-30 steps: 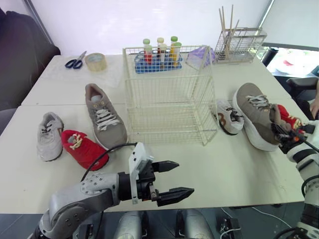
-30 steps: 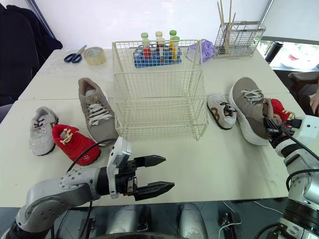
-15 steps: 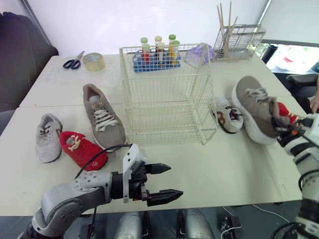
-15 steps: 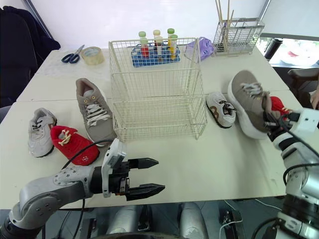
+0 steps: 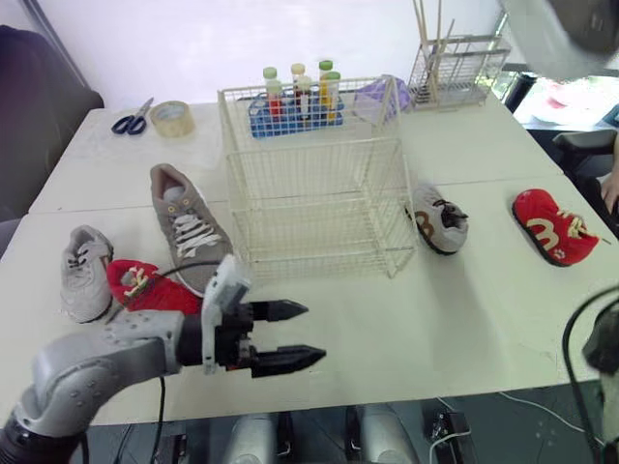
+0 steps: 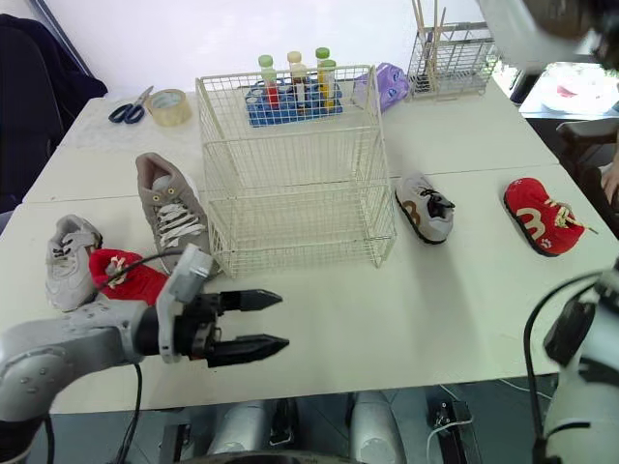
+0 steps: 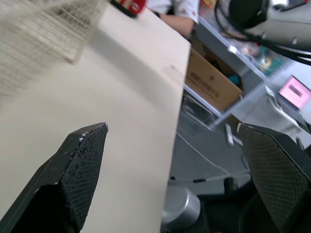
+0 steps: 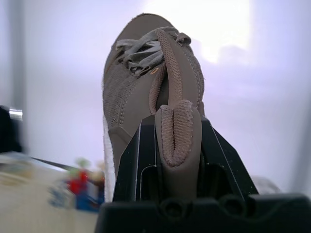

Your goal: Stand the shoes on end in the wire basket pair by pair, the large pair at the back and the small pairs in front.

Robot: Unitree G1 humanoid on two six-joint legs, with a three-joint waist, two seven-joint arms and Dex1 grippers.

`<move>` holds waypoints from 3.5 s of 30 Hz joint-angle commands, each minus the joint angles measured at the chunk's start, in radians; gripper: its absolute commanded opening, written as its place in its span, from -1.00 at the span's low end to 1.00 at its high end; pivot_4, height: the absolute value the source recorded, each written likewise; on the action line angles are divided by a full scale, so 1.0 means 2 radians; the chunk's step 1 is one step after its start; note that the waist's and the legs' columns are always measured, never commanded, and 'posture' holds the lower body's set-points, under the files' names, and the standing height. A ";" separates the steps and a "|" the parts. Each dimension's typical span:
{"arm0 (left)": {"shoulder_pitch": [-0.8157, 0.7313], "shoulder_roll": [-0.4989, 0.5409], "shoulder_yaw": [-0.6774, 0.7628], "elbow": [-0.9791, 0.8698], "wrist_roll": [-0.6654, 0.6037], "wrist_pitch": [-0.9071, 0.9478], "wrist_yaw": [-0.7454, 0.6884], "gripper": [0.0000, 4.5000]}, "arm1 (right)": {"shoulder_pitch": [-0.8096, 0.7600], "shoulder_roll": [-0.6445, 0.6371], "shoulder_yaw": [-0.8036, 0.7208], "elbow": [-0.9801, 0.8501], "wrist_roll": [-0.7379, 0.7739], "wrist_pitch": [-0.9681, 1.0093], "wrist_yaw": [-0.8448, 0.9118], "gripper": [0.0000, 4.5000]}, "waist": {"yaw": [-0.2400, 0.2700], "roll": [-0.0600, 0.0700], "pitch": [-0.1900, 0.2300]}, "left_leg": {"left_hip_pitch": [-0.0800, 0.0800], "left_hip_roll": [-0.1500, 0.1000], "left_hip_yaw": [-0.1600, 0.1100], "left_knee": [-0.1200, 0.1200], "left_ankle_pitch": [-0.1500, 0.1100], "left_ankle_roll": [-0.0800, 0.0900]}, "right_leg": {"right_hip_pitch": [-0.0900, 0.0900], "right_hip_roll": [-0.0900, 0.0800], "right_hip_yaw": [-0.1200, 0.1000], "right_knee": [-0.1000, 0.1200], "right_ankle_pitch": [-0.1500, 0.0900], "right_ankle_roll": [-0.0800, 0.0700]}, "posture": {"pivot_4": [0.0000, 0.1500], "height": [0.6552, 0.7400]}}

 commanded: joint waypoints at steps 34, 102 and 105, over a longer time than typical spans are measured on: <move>0.173 0.396 0.379 0.274 -0.182 -0.064 -0.296 1.00 | -0.207 -0.112 0.482 -0.020 0.257 -0.230 0.413 -0.88 | -0.001 -0.014 0.007 | -0.003 -0.003 0.003 0.002 -0.001 0.001 | -0.007 -0.006 -0.004 0.005 -0.001 -0.002 | 1.00 1.00; -0.358 -0.013 0.049 0.224 -0.012 0.190 -0.221 -0.48 | -0.223 -0.142 0.460 0.089 0.222 -0.146 0.413 -0.88 | 0.005 -0.016 0.010 | -0.008 -0.002 0.001 0.011 -0.002 0.003 | -0.007 -0.006 -0.006 0.008 0.000 0.001 | 1.00 1.00; -0.295 -0.027 0.099 0.176 -0.099 0.157 -0.110 -0.48 | -0.210 -0.128 0.402 0.164 0.162 -0.102 0.380 -0.06 | 0.007 -0.016 0.010 | -0.008 -0.002 0.000 0.011 -0.002 0.003 | -0.006 -0.008 -0.006 0.009 0.000 0.001 | 1.00 1.00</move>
